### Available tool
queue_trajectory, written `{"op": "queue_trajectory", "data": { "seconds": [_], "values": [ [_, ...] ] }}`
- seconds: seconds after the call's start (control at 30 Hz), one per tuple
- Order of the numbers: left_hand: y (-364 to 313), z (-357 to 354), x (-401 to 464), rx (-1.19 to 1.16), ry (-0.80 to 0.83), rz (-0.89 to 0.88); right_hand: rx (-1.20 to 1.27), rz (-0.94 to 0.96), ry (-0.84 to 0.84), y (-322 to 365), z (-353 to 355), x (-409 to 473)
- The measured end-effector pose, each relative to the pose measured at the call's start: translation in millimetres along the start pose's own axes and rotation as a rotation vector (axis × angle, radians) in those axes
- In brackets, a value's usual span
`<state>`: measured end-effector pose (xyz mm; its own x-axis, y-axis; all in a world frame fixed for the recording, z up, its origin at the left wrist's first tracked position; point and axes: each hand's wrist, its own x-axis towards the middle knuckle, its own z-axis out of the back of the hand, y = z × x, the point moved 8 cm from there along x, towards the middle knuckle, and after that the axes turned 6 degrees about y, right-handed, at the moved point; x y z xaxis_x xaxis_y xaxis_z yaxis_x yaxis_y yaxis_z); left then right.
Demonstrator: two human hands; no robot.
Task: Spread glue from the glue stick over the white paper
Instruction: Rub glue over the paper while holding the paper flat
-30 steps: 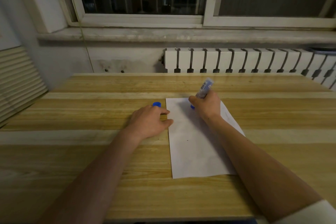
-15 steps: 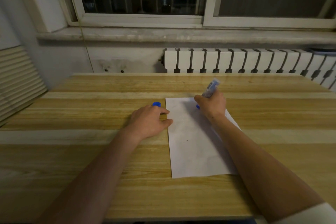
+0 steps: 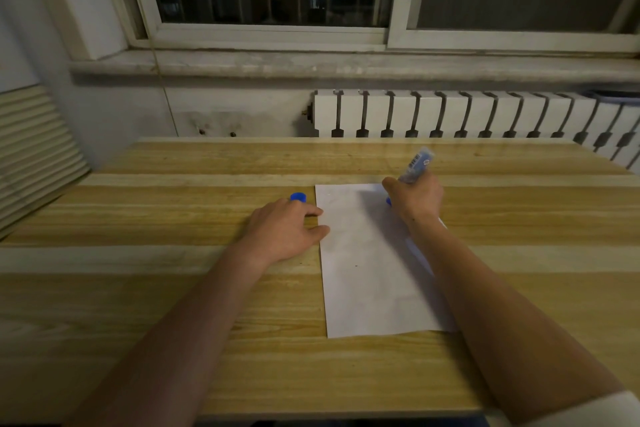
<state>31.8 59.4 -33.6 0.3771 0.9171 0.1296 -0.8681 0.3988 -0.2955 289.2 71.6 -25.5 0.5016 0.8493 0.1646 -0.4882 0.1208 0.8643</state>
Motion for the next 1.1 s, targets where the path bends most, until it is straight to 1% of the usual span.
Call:
{"op": "queue_trajectory", "data": {
  "seconds": [0.3, 0.73, 1.1],
  "values": [
    [0, 0, 0, 0.015, -0.003, 0.002, 0.022, -0.055, -0.015, -9, 8, 5],
    [1, 0, 0, 0.004, -0.01, -0.001, -0.038, -0.077, -0.06, -13, 20, 9],
    [2, -1, 1, 0.009, -0.006, 0.006, -0.009, -0.102, -0.089, -16, 25, 10]
  ]
}}
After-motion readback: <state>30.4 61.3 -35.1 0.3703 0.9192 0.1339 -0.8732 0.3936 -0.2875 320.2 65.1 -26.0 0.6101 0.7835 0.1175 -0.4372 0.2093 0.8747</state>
